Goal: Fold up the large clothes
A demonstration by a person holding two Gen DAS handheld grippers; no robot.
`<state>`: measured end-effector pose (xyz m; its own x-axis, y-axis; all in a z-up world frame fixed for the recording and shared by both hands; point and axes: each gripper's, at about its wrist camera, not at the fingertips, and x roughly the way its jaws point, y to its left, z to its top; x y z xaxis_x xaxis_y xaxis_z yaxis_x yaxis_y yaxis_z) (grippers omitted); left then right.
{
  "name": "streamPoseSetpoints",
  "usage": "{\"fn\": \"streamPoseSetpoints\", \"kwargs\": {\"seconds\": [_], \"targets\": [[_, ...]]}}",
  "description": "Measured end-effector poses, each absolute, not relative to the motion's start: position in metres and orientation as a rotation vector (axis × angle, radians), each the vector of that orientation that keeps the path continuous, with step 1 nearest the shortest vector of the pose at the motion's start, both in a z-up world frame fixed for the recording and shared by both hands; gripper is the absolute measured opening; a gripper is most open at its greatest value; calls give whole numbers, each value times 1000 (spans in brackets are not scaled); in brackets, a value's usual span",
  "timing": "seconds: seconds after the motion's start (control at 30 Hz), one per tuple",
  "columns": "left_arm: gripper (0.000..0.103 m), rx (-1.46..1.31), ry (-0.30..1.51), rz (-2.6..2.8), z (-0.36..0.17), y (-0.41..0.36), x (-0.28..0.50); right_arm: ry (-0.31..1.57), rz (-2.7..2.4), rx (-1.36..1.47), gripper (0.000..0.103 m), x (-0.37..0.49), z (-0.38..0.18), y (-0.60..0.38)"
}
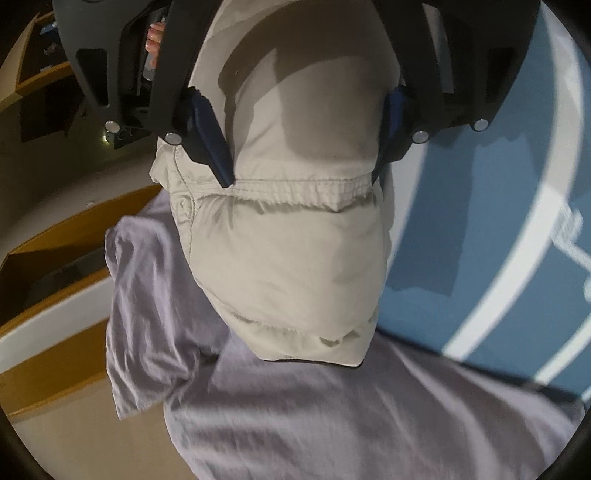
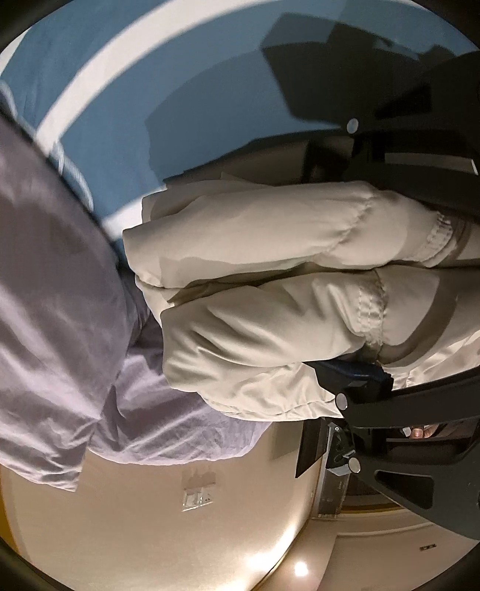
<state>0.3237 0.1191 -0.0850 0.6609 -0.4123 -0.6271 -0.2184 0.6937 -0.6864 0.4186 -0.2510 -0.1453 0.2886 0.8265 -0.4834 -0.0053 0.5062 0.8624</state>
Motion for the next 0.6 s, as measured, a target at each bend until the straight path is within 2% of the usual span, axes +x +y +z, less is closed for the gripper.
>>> {"fn": "streamPoseSetpoints", "kwargs": {"seconds": [0.17, 0.3, 0.47, 0.6], "targets": [[70, -768, 843, -37, -80, 145, 339, 1174, 657, 846, 58, 439, -143, -217], [73, -730, 851, 16, -88, 152, 342, 1195, 614, 834, 68, 443, -149, -207], [82, -628, 835, 75, -83, 146, 339, 1216, 606, 816, 74, 441, -145, -219], [83, -559, 810, 146, -70, 144, 338, 1177, 565, 787, 77, 438, -129, -231]]}}
